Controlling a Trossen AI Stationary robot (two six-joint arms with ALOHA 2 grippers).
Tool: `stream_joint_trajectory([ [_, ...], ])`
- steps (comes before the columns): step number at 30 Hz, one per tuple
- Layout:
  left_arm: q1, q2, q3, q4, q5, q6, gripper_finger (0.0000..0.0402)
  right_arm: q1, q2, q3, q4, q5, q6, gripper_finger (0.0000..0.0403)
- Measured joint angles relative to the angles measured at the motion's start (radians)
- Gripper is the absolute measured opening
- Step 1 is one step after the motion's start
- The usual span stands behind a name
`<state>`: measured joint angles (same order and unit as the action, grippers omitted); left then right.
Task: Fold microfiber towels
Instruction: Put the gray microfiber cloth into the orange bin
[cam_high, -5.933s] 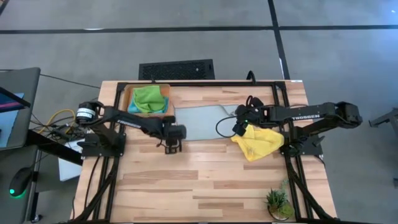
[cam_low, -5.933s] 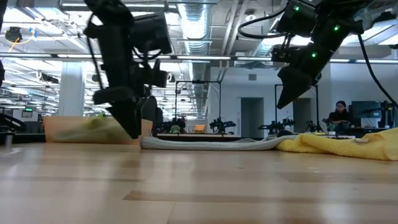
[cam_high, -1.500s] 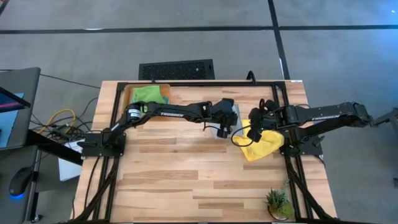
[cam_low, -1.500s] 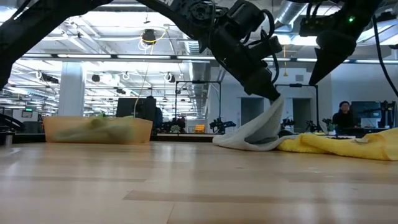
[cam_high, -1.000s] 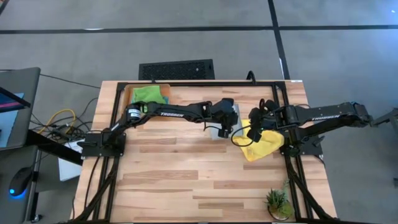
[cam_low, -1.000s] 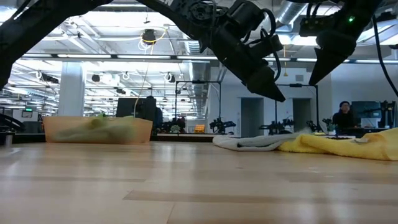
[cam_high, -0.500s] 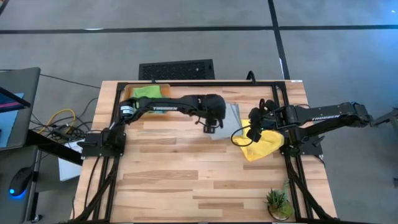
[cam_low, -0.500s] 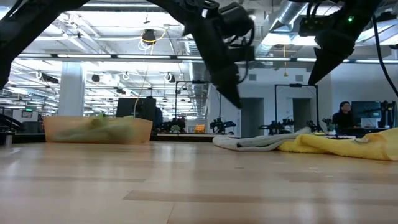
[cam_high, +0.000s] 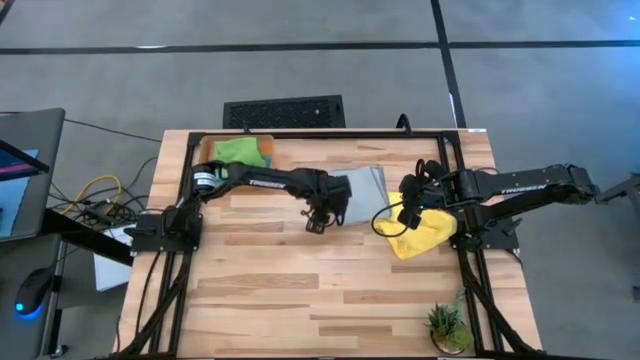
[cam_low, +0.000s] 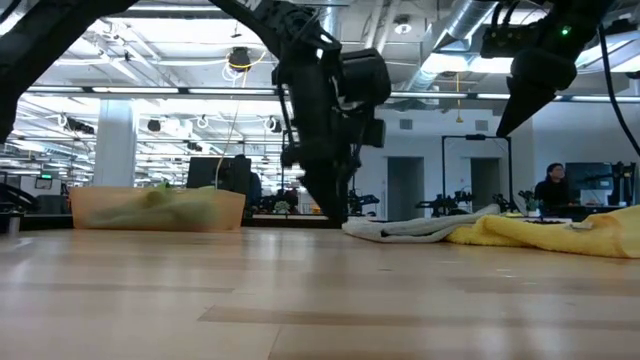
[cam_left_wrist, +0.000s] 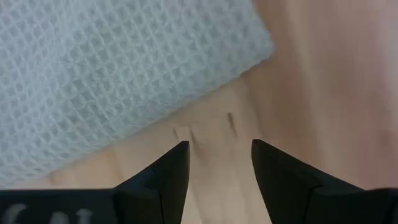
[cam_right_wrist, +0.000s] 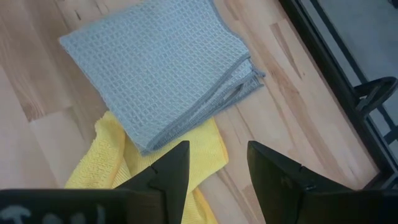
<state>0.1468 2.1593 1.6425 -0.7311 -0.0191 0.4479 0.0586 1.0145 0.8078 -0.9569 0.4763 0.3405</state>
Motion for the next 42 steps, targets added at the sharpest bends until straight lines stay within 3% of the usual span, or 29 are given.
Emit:
stream_joint_trajectory([
  [4, -0.024, -0.001, -0.008, 0.076, -0.101, 0.046, 0.0166, 0.000, 0.000, 0.000, 0.000, 0.000, 0.000, 0.0185],
  [34, -0.028, 0.070, -0.008, 0.302, -0.097, 0.145, 0.0166, 0.000, 0.000, 0.000, 0.008, -0.004, 0.000, 0.0185],
  [42, -0.003, 0.070, -0.008, 0.342, -0.090, 0.041, 0.0166, 0.000, 0.000, 0.000, 0.009, -0.004, 0.000, 0.0185],
])
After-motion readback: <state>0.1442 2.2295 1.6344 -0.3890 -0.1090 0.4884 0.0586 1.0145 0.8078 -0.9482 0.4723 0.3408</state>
